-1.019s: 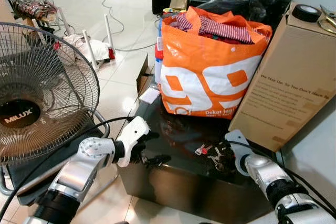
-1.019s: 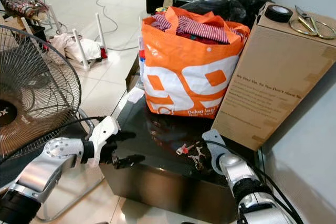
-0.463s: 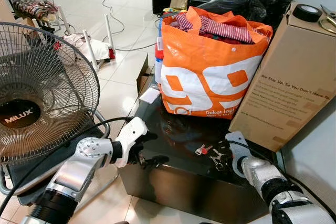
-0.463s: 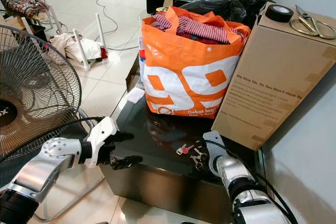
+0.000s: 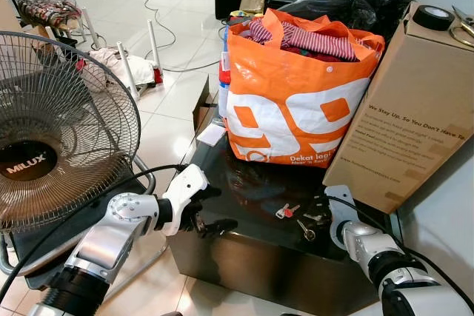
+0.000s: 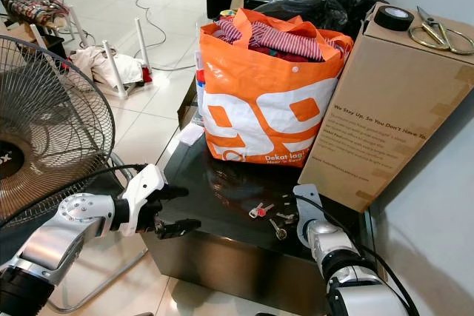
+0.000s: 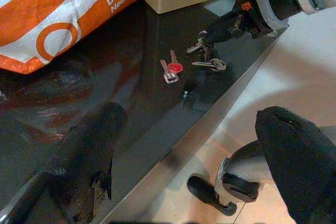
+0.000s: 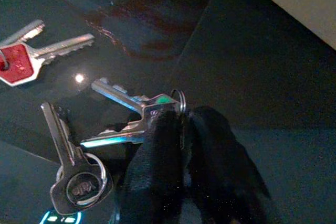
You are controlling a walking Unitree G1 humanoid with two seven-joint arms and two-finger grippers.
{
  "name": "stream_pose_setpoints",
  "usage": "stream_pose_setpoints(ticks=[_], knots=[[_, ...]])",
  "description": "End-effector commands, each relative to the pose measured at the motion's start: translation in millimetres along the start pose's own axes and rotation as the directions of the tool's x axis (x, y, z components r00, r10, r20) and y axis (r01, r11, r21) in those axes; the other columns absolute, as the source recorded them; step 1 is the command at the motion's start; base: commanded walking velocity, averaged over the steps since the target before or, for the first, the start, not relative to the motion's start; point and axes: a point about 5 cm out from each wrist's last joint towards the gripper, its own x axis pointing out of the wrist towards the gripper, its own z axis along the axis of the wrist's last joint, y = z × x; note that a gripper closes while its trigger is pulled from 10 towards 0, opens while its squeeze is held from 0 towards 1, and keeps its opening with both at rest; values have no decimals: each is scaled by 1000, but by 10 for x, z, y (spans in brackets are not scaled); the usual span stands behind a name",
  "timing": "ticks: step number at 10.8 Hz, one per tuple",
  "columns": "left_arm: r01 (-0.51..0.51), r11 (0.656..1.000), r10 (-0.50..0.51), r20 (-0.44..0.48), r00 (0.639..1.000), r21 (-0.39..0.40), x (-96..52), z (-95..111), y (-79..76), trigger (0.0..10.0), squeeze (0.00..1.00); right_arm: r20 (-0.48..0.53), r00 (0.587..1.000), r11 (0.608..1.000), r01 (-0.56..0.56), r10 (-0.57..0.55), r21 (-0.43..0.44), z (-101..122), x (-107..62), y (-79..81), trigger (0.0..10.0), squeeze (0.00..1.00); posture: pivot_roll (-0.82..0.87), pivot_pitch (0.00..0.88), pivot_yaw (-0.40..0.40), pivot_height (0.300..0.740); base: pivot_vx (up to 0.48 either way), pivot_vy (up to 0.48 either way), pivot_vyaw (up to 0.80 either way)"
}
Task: Hang keys on a hook
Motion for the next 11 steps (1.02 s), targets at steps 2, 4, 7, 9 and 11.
stream_pose_setpoints(ticks=[2, 4, 7, 9, 11], knots=[[1, 1000, -1, 1, 1000, 28, -9, 73, 22, 10000, 82, 27, 1000, 999, 5, -6, 40, 60, 1, 11, 0, 0, -100, 0, -20, 740, 0, 0, 0], [1, 1000, -1, 0, 1000, 31, -11, 75, 26, 10000, 82, 49, 999, 997, -16, 13, 71, 83, 8, 69, 0, 0, -100, 0, -18, 740, 0, 0, 0], [-82, 994, 79, 49, 996, 66, -8, 123, 83, 10000, 78, 139, 989, 990, -68, 50, 126, 143, -16, 42, 0, 0, -98, 0, -7, 740, 0, 0, 0], [-270, 961, 259, 157, 953, 57, -19, 244, 207, 10000, 78, 235, 970, 984, -105, 68, 148, 167, -82, -21, 0, 0, -103, 0, 16, 740, 0, 0, 0], [-412, 911, 390, 269, 881, 30, -95, 410, 261, 10000, 78, 432, 897, 975, -170, 93, 144, 256, -339, -40, 0, 0, -118, 0, 49, 740, 0, 0, 0]])
